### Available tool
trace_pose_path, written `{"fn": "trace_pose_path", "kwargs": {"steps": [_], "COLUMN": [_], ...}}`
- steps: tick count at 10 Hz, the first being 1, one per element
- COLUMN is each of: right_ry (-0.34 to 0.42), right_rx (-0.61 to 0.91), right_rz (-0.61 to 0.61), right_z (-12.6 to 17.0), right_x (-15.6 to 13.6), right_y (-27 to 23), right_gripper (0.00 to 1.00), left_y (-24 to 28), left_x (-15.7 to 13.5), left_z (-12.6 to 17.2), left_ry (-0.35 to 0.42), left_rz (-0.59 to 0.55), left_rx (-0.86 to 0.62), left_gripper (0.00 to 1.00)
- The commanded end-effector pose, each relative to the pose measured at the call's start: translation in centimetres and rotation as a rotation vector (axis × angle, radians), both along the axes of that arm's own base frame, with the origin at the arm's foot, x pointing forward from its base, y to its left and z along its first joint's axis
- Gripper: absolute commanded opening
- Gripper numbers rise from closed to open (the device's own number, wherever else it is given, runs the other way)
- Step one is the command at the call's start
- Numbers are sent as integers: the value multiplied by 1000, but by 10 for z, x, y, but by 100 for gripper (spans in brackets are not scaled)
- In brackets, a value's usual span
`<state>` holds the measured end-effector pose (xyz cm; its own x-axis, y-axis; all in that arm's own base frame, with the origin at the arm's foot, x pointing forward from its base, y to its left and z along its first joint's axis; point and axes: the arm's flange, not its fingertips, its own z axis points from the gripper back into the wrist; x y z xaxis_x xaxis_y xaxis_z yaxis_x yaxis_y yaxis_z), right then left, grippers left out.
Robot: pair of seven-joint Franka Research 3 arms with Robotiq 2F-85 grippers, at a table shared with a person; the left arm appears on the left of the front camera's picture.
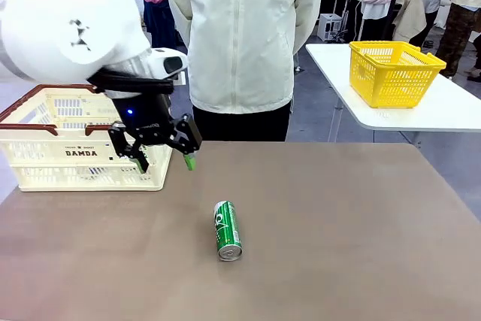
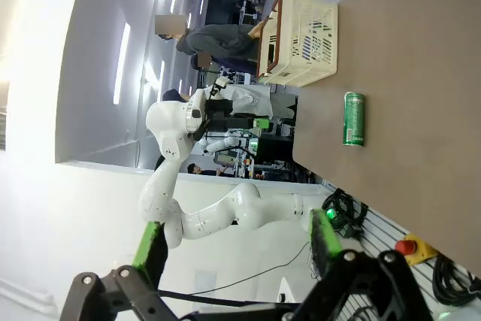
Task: Place the drinks into the Shopping basket.
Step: Pick up one drink and place it into the Shopping basket.
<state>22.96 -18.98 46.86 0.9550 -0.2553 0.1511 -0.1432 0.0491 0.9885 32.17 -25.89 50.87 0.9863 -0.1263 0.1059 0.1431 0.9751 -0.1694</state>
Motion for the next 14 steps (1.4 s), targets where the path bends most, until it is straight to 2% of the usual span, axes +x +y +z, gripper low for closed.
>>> {"fn": "trace_pose_path", "kwargs": {"steps": [1, 4, 7, 9, 12, 14], "right_ry": [7, 7, 7, 7, 7, 7], "right_rx": [22, 22, 22, 22, 22, 22], "right_rz": [-4, -4, -4, -4, -4, -4], "right_z": [6, 6, 6, 6, 6, 6], "right_x": [-2, -2, -2, -2, -2, -2], "right_y": [0, 0, 0, 0, 0, 0], "right_gripper": [100, 100, 100, 100, 100, 100], "left_y": [-45, -98, -122, -128, -133, -137], "left_x": [-13, -10, -3, 6, 20, 24], "left_z": [-30, -84, -134, -168, -203, -214], "left_ry": [-40, -85, -122, -107, -117, -104], "left_rz": [54, 146, 64, 69, 82, 83], "left_rx": [61, 117, 152, 151, 137, 158], "left_gripper": [100, 100, 100, 100, 100, 100]}}
